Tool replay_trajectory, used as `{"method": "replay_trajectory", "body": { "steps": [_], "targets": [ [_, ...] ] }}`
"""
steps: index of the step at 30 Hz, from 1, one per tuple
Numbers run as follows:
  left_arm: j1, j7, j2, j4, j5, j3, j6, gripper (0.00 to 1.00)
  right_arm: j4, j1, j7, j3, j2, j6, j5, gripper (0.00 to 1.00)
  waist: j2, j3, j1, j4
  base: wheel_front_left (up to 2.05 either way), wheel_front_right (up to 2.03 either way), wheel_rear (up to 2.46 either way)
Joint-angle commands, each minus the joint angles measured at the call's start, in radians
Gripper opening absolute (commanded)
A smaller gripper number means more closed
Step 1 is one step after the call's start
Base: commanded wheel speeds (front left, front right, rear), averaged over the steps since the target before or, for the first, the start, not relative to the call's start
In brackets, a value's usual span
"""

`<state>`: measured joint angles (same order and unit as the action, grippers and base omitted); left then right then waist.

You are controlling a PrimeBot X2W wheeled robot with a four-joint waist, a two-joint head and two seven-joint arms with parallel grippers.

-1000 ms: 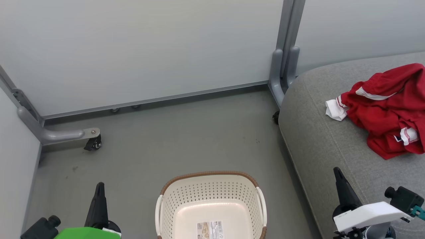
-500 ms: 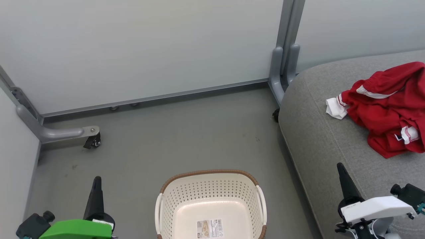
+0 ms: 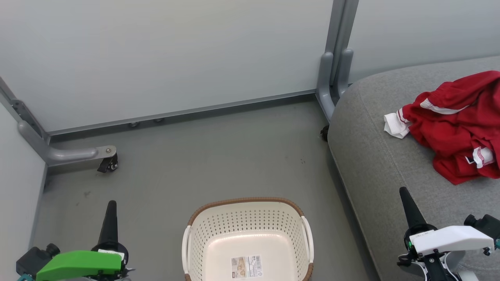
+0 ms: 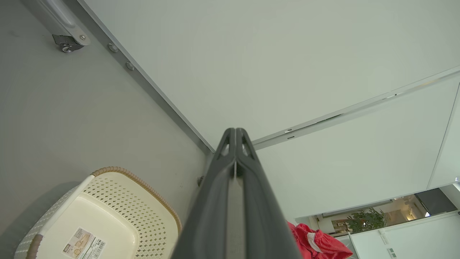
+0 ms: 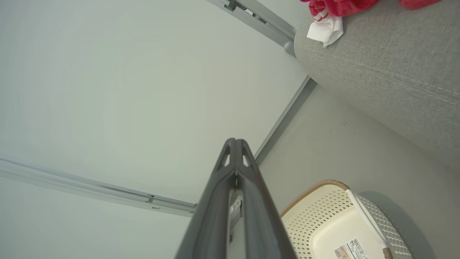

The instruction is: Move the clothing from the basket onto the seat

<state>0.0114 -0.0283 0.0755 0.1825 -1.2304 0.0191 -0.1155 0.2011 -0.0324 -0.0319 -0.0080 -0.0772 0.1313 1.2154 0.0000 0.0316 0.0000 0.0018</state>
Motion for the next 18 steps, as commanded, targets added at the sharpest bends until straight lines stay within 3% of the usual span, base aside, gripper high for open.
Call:
{"method": "replay_trajectory", "body": {
  "steps": [1,18],
  "targets": [
    [-0.03,0.006,0.008,-0.002,-0.026,0.006,-0.006,0.0,-0.001,-0.021,0.007,-0.006,-0.007,0.0,0.028,0.0,0.0,-0.001,0.0,0.0,0.0,0.0,0.0],
    [-0.067,0.047,0.007,0.022,-0.175,0.027,-0.011,0.0,0.016,-0.045,0.049,-0.03,-0.006,0.0,0.182,0.0,0.0,-0.012,0.0,-0.001,0.0,0.0,0.0]
  ]
}}
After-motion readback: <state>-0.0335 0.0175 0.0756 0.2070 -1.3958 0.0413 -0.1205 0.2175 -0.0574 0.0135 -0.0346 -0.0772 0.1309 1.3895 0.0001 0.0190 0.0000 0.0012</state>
